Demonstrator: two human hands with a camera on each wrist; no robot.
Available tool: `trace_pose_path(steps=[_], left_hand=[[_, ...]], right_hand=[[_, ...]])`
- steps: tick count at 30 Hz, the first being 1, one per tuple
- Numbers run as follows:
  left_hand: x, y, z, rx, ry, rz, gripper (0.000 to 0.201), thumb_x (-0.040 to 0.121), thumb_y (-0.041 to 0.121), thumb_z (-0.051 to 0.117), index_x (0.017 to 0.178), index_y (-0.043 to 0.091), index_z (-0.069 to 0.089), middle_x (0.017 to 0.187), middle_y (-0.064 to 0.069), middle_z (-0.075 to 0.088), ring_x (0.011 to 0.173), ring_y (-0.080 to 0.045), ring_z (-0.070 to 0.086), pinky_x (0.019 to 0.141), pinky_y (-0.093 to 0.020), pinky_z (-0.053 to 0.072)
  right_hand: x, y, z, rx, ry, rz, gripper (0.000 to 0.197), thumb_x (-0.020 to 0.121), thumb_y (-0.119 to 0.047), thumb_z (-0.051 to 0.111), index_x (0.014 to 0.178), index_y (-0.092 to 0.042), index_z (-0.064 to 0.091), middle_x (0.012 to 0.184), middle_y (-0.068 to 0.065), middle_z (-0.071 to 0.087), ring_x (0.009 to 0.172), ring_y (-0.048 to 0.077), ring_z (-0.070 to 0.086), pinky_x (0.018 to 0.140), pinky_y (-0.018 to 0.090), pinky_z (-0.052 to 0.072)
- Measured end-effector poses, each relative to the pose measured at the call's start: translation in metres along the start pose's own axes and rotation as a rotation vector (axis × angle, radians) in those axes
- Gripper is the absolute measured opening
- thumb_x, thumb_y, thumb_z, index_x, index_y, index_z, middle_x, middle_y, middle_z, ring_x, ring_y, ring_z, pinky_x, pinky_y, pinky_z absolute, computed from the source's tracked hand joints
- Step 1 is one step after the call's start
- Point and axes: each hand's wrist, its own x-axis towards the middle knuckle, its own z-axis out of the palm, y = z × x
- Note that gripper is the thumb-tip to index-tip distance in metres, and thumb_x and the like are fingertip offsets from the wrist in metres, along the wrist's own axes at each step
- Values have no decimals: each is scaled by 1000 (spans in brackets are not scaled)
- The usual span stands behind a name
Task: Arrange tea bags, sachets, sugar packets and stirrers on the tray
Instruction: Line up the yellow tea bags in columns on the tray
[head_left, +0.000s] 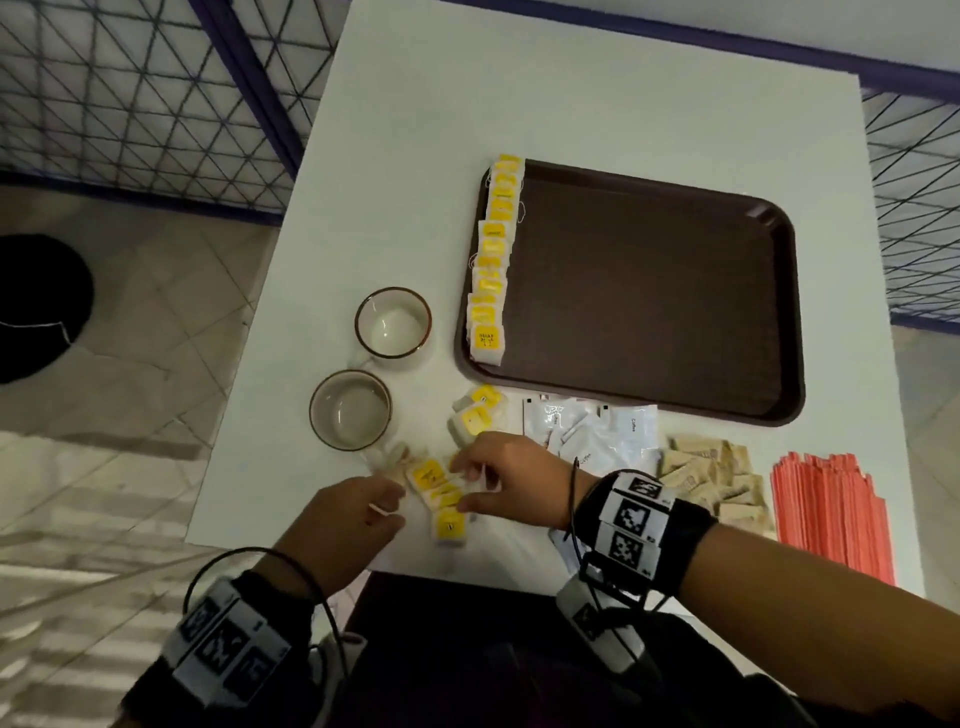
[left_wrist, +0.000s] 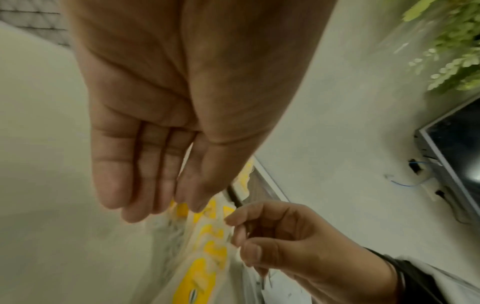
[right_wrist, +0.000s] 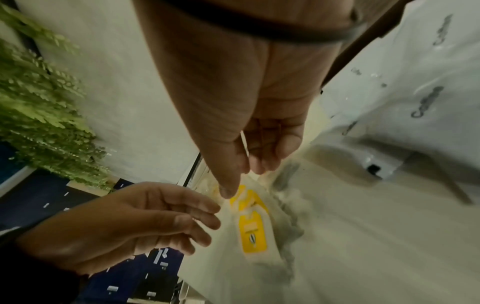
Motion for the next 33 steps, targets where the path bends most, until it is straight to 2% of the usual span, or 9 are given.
trace_pose_path(steps=[4,9,14,16,20,24,27,29,33], left_hand=[[7,-4,10,-252,-31,-118,38,70,29,72,106,21,63,91,0,66,76,-15,64,80,-34,53],[9,4,18,-456,-69,-52,22,80,4,66,89,23,63,77,0,65,69,-15,62,59,-22,53],[12,10,22,-517,-65,-51,10,73,11,65,81,16,65,70,-8,66,68,-25,65,57,-26,54],[14,12,24,-496,-51,-42,6,71,18,64,77,17,66,66,-4,66,67,-28,67,55,-30,54],[19,19,25,-464,-44,-44,17,86,7,63,80,23,64,68,0,61,55,-16,66,47,-25,50],[18,26,19,-382,-94,10,14,86,10,63,78,21,63,76,-3,62,54,-9,65,47,-22,49],[13,23,10,-340,-53,6,10,85,7,64,84,17,66,78,-1,64,52,-7,63,46,-20,49],[9,15,2,-300,25,-19,9,84,6,64,85,14,67,78,-5,66,50,-7,62,45,-19,49],[1,-5,-3,-308,65,-137,8,84,8,66,91,10,64,79,-11,66,59,-19,66,51,-28,53]], right_hand=[[2,-2,12,-23,6,36,39,76,-26,75,104,-3,62,97,12,59,80,11,43,73,19,36],[5,-1,20,-11,33,35,23,76,-14,72,93,-1,63,88,10,51,79,15,44,68,19,30],[2,2,21,-11,47,-25,11,79,-6,67,89,-1,65,94,18,53,80,15,45,73,25,38],[1,5,20,1,63,-41,10,78,-5,67,87,-1,65,98,17,52,82,13,44,73,18,37],[-3,10,13,42,118,-80,7,77,-6,69,83,-3,67,106,12,58,87,10,52,75,-2,31],[-8,14,6,21,164,-93,6,78,-9,70,83,-6,68,91,6,67,82,16,60,70,4,34],[-12,19,1,21,202,-75,5,77,-11,70,81,-10,68,83,2,68,76,7,54,70,15,38],[-15,22,-4,63,236,-54,5,76,-12,72,79,-11,68,79,0,66,74,4,52,69,13,39],[-22,31,-11,197,279,25,7,77,-10,74,78,-11,67,80,-4,63,74,0,55,72,16,45]])
